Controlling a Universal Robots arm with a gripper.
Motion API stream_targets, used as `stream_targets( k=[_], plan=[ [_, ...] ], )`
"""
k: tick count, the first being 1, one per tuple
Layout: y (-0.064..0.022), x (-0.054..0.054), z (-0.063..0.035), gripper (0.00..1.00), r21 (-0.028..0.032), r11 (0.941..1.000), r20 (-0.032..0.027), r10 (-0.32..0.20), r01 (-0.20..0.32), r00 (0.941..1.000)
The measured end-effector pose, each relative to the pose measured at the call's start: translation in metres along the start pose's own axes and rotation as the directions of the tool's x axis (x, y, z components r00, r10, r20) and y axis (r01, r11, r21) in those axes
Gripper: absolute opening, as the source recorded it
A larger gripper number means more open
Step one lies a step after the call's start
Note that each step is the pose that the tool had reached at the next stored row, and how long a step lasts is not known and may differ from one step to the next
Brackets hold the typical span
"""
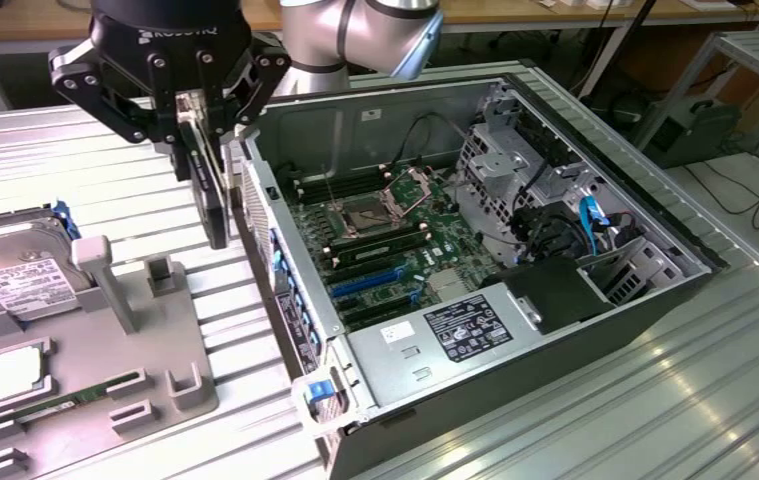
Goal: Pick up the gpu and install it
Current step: 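Pick up the gpu and move the gpu toward the slot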
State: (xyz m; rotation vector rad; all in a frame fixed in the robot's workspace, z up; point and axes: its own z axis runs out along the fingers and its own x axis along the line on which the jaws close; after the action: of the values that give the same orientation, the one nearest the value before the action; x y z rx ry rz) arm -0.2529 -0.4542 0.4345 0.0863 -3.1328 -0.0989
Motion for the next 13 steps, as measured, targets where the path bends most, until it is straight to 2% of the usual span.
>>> stream_targets(
  k=[13],
  plan=[
    [-0.0012,-0.021,-0.0002,0.28,0.0,1.0,0.0,0.0,0.0,1.0]
  ],
)
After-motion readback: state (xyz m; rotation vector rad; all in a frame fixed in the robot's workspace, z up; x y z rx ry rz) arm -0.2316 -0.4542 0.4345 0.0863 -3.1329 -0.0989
